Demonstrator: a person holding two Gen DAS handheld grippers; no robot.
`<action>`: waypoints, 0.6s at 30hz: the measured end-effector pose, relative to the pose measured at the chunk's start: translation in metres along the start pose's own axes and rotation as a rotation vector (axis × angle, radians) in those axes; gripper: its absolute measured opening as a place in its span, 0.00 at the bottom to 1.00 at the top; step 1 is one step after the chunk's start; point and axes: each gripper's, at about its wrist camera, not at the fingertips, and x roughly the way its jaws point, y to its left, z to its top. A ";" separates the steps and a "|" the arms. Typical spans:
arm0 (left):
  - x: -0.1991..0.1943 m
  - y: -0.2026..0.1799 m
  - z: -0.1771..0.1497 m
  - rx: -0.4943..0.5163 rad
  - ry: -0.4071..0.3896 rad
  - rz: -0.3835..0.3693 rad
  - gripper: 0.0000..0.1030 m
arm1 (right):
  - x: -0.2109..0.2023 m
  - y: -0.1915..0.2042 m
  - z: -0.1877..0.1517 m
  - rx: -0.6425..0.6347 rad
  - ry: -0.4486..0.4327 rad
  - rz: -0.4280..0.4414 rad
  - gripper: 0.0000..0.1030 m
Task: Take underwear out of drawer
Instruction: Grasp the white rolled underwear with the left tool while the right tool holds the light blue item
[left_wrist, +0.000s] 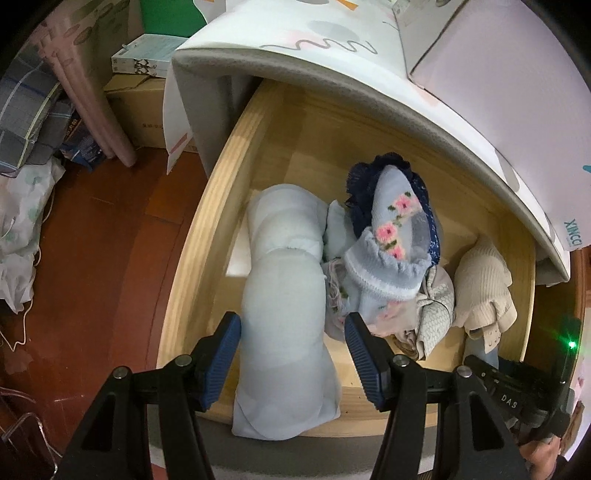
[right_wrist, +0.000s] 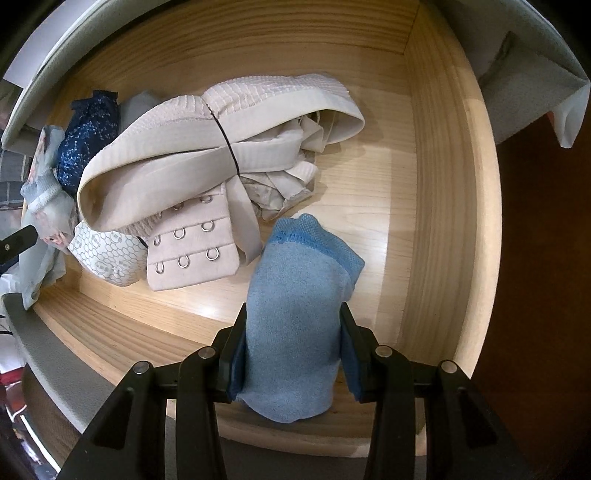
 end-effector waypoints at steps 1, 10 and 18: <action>0.000 -0.001 -0.001 0.002 -0.003 0.010 0.58 | 0.006 0.008 0.006 0.000 0.002 0.002 0.38; 0.019 -0.002 0.001 -0.002 0.026 0.041 0.56 | -0.005 -0.006 0.014 0.003 0.007 0.014 0.38; 0.014 0.002 0.002 0.012 0.021 0.031 0.31 | -0.002 -0.008 0.016 0.003 0.010 0.012 0.39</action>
